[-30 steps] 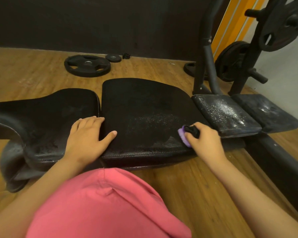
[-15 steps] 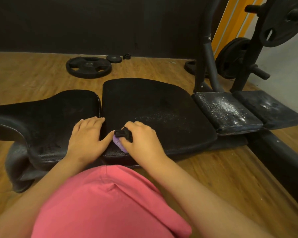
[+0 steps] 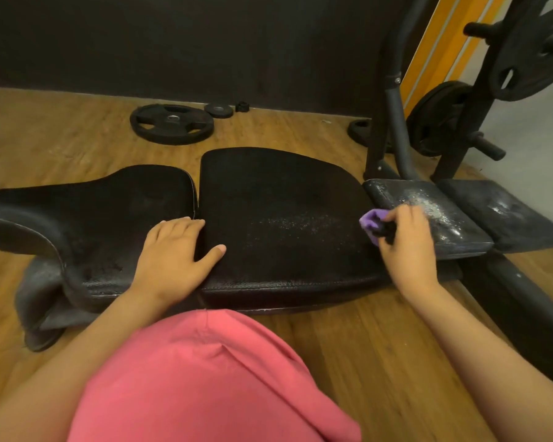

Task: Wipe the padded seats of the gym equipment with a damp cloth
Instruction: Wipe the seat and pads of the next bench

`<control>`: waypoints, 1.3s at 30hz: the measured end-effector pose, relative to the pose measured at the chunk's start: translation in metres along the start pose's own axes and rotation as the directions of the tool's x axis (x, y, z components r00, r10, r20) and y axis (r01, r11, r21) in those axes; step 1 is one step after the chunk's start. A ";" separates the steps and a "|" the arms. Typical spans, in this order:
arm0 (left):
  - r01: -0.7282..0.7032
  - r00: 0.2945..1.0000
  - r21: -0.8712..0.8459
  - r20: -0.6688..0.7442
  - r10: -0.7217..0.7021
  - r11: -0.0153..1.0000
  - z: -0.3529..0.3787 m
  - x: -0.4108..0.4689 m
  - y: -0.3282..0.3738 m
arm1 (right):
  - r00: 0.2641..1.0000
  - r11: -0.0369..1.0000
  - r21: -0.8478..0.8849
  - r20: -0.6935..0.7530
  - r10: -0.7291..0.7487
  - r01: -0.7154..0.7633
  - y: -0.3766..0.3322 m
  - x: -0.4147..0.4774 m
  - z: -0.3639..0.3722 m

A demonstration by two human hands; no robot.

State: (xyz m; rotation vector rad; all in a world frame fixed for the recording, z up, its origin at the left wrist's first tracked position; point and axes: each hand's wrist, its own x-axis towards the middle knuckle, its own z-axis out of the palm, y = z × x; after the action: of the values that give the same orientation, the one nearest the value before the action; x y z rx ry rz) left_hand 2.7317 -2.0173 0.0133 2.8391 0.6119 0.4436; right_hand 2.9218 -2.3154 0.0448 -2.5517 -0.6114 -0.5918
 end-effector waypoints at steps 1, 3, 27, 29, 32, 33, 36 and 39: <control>-0.002 1.000 -0.001 -0.001 0.002 1.000 0.000 0.000 0.000 | 0.998 0.999 0.003 0.034 -0.048 0.048 0.001 -0.005 0.005; -0.006 1.000 -0.005 0.002 0.006 1.000 0.000 -0.001 0.001 | 0.993 0.994 0.040 0.055 -0.106 0.104 0.002 -0.012 0.011; -0.002 1.000 -0.011 -0.003 0.002 1.000 -0.003 -0.010 0.004 | 0.756 0.907 0.179 0.504 -0.418 0.382 -0.008 0.023 -0.026; 0.005 1.000 -0.013 0.016 -0.004 1.000 -0.003 -0.011 0.006 | 0.771 0.913 0.134 0.496 -0.398 0.385 -0.023 0.048 -0.006; 0.013 1.000 -0.017 0.027 -0.013 1.000 -0.002 -0.012 0.006 | 0.777 0.931 0.074 0.530 -0.340 0.357 -0.043 0.070 0.013; 0.014 0.999 -0.019 0.029 -0.014 1.000 -0.002 -0.011 0.006 | 0.778 0.930 0.057 0.531 -0.336 0.363 -0.045 0.068 0.013; 0.013 1.000 -0.009 0.020 -0.012 1.000 -0.003 -0.011 0.007 | 0.732 0.902 0.106 0.548 -0.404 0.419 -0.034 0.043 -0.008; 0.014 1.000 -0.005 0.005 -0.014 1.000 -0.002 -0.010 0.008 | 0.629 0.888 0.182 0.647 -0.431 0.422 -0.021 0.025 -0.037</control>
State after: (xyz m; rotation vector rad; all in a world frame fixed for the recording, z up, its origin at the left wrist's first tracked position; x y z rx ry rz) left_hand 2.7250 -2.0286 0.0151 2.8286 0.6287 0.4342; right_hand 2.9203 -2.3092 0.0935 -2.5695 -1.4988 0.2636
